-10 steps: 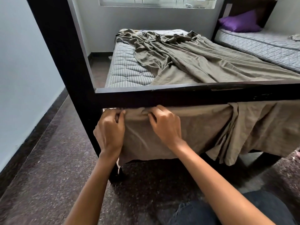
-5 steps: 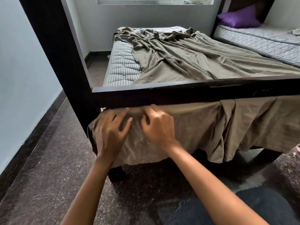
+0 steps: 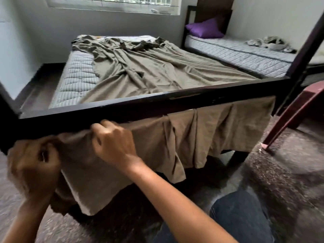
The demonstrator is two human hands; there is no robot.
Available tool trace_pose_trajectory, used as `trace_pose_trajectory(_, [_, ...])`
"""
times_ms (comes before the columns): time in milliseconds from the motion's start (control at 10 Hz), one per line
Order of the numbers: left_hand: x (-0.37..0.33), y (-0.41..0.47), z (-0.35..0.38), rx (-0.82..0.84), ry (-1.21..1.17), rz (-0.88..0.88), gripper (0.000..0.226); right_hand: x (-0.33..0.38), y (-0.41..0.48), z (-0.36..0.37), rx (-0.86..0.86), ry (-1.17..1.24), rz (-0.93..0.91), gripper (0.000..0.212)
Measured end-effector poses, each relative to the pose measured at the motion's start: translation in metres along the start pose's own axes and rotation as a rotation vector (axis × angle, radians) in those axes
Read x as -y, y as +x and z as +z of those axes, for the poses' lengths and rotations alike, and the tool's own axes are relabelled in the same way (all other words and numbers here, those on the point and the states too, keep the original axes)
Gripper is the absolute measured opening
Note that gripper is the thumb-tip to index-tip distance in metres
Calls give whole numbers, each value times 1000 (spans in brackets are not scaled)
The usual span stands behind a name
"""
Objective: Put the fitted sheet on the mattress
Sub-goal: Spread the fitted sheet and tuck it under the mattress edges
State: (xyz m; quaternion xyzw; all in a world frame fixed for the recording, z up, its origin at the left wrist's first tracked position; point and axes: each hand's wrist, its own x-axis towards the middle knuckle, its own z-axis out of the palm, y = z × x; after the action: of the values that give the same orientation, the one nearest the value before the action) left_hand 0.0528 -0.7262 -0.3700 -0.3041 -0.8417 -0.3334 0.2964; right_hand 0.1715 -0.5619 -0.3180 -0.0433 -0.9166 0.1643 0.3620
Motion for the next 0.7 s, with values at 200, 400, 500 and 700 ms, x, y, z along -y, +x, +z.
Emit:
trace_pose_trajectory(200, [-96,3,32,-54,124,314,26,-59,-11,-18,-129,-184,14,8])
trace_pose_trajectory(400, [-58,-3,28,-182,142,223,21,-31,-12,3,-204,-163,-33,12])
trace_pose_trajectory(500, [-48,-9,18,-227,145,94,21,-13,-5,5,-74,-96,-88,5])
trace_pose_trajectory(700, [-116,3,41,-127,-1,341,21,-61,-23,-24,-236,-202,22,11])
